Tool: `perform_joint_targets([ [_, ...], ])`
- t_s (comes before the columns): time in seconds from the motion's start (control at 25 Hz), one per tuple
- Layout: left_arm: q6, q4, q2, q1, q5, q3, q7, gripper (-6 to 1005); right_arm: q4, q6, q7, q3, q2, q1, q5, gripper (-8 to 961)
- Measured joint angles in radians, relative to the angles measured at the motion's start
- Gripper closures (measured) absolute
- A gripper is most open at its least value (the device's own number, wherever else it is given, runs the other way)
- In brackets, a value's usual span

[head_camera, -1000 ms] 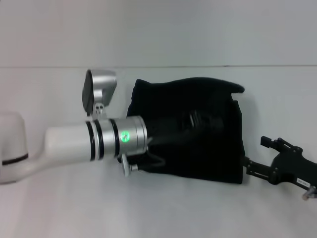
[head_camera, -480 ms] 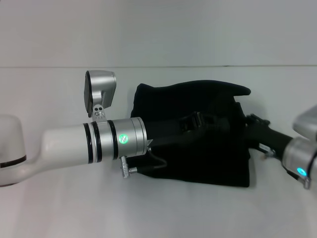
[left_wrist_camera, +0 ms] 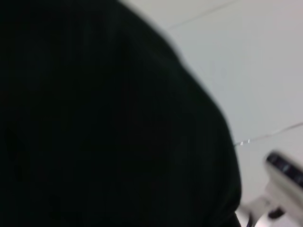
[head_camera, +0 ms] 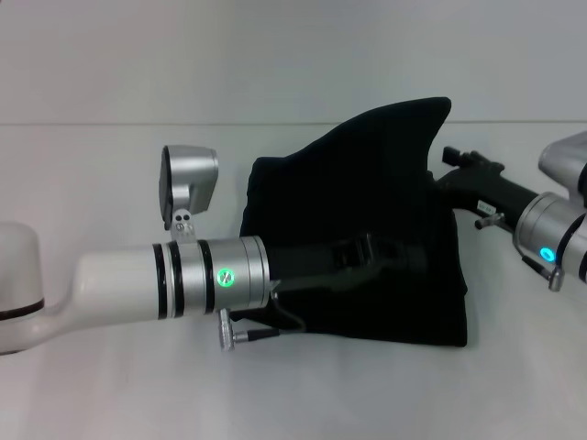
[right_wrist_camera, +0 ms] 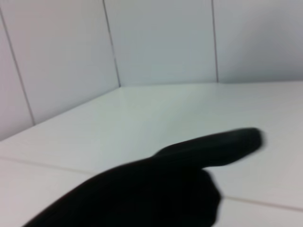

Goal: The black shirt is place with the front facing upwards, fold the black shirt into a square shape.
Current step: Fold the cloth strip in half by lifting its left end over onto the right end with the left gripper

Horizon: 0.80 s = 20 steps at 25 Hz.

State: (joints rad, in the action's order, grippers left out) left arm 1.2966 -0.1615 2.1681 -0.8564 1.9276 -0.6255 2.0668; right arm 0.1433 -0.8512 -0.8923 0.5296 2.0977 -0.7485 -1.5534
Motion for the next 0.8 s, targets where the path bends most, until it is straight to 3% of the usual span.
perform_joint_targets([
  [0.48, -0.171, 0.104, 0.009, -0.056, -0.005, -0.043, -0.103, 918, 0.035, 0.01, 0.006, -0.031, -0.004, 0.026, 0.022, 9],
  [0.8, -0.211, 0.134, 0.01, -0.072, 0.008, -0.046, -0.132, 906, 0.078, 0.026, 0.006, -0.16, -0.005, 0.075, 0.023, 8],
])
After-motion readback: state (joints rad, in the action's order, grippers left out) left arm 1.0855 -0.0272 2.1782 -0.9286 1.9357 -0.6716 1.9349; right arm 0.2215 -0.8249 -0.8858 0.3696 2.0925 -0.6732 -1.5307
